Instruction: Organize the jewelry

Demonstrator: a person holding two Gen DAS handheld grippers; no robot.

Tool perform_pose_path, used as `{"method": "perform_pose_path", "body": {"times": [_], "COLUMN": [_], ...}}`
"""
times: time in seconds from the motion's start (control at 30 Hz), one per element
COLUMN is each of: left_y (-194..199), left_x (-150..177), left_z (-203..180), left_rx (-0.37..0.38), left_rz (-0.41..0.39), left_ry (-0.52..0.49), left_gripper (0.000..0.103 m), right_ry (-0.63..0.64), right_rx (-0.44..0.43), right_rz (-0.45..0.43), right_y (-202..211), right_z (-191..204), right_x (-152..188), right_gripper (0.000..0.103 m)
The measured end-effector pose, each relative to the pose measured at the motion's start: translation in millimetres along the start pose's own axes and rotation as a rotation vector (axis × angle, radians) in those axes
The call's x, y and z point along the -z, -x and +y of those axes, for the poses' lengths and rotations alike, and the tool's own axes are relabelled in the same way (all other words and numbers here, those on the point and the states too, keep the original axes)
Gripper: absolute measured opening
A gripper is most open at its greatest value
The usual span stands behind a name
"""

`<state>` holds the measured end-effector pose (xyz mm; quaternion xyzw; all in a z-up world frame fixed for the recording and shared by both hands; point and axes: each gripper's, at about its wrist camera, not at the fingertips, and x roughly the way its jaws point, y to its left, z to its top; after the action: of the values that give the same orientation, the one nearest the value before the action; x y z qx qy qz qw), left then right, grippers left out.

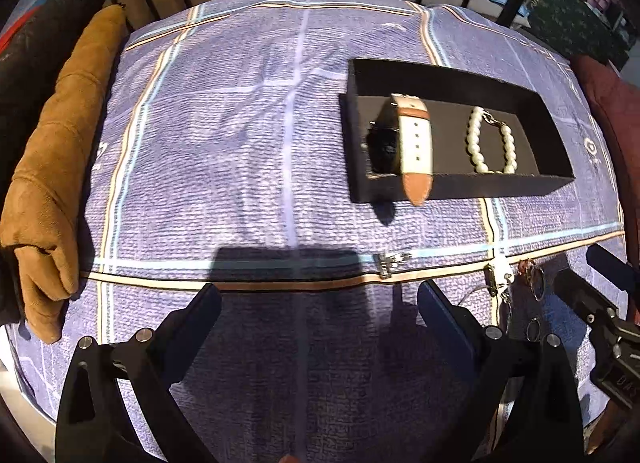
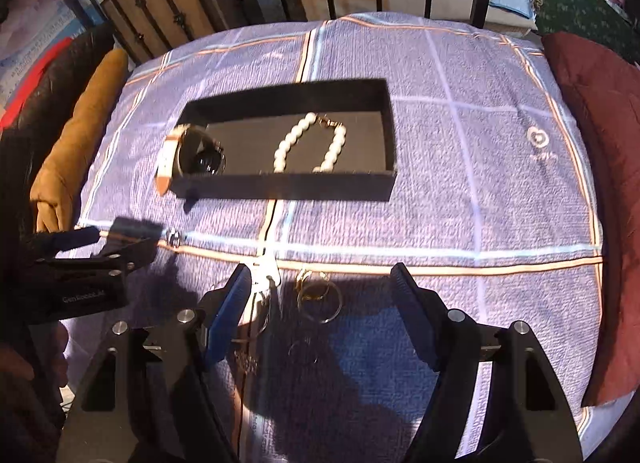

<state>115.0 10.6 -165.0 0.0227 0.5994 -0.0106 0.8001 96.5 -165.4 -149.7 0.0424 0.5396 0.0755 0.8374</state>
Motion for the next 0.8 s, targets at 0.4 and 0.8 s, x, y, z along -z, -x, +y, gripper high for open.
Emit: {"method": "perform_pose_path", "body": {"times": [0.4, 0.8], "left_y": [-38, -15], "left_x": [-6, -8], "left_z": [-39, -30], "left_rx": [0.003, 0.1], "left_rz": [-0.01, 0.009], "left_ry": [-0.121, 0.017], "left_gripper": [0.092, 0.019], "right_ry": [0.061, 0.006], "right_rx": [0.014, -0.05], "right_rz": [0.05, -0.013], "right_y": [-41, -6], "right_z": [11, 6], "right_x": [19, 8], "right_gripper": [0.065, 0.029]}}
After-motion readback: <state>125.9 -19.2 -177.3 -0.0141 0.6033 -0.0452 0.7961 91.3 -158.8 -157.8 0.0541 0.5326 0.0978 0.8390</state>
